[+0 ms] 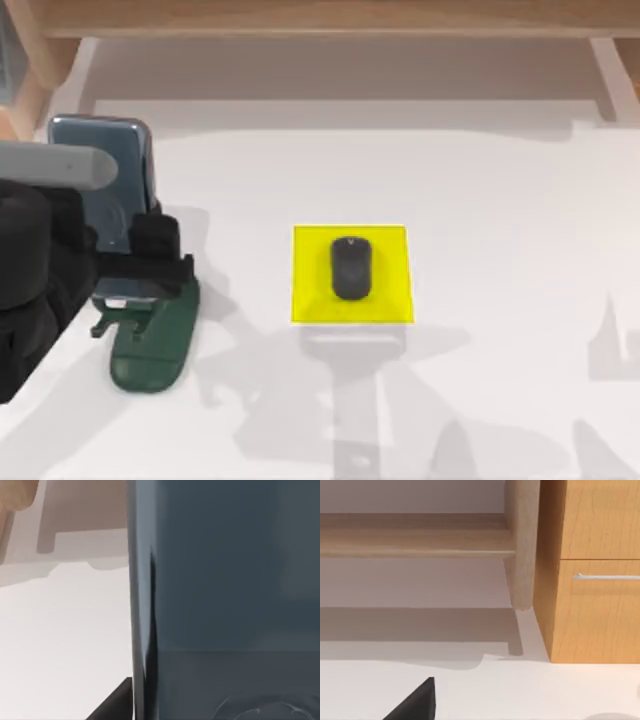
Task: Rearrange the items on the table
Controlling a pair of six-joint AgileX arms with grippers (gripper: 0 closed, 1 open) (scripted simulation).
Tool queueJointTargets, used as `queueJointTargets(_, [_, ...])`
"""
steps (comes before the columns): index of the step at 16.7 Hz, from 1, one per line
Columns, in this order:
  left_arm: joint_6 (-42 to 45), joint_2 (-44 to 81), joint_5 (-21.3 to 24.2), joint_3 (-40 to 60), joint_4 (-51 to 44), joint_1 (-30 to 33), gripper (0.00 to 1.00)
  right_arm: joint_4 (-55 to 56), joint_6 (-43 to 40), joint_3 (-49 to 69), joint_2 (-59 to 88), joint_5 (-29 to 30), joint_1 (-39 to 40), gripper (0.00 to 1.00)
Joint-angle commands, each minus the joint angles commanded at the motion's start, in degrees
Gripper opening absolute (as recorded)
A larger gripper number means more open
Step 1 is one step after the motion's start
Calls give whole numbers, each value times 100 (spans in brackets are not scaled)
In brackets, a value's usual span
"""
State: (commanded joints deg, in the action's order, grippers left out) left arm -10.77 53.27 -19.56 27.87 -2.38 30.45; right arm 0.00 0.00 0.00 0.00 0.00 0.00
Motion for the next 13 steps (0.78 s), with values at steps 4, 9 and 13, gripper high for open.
queueJointTargets(4, [0, 0, 0, 0, 0, 0, 15, 0, 0, 0, 0, 0, 0, 100])
queueJointTargets(9, [0, 0, 0, 0, 0, 0, 53, 0, 0, 0, 0, 0, 0, 100])
queueJointTargets(13, [0, 0, 0, 0, 0, 0, 83, 0, 0, 0, 0, 0, 0, 100])
